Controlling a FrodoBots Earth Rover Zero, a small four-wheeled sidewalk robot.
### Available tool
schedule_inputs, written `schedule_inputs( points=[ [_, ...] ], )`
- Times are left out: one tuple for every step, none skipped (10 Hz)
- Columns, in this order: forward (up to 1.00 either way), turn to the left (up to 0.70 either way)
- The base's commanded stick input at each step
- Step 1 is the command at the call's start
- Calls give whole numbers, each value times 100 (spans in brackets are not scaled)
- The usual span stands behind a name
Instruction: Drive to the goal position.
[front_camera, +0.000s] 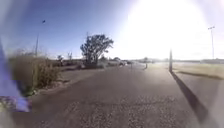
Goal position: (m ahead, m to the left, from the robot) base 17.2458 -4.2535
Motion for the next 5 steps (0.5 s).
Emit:
schedule_inputs(
  points=[
    [70, 0],
    [70, 0],
    [70, 0],
    [70, 0],
    [70, 0]
  ],
)
